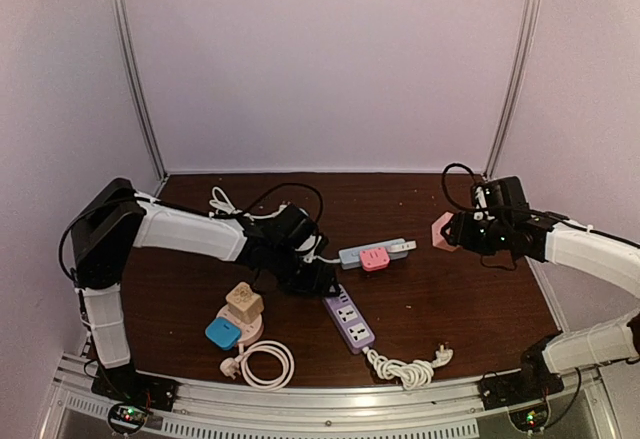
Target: Pull the plug off the socket
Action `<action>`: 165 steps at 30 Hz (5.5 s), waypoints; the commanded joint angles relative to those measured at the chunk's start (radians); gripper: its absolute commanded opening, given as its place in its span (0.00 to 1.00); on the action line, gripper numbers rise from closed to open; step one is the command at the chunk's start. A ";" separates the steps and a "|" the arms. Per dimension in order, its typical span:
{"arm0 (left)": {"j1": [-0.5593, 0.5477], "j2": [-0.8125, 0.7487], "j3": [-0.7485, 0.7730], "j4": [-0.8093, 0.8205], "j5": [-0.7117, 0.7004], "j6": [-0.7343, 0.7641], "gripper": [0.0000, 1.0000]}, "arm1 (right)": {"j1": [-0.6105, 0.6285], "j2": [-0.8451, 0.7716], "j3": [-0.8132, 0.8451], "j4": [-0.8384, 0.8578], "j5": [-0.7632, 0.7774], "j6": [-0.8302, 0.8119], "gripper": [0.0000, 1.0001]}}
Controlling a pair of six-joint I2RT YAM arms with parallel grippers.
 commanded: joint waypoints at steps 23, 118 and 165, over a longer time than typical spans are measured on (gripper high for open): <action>-0.004 -0.151 0.165 -0.121 0.017 0.115 0.77 | -0.266 0.169 -0.209 0.407 -0.377 0.181 0.51; 0.071 -0.210 -0.018 0.051 0.018 0.071 0.78 | 0.077 0.839 0.685 -0.256 0.024 -0.335 0.69; 0.072 -0.164 -0.023 0.076 0.060 0.087 0.78 | 0.513 0.211 0.209 -0.267 0.308 -0.535 0.76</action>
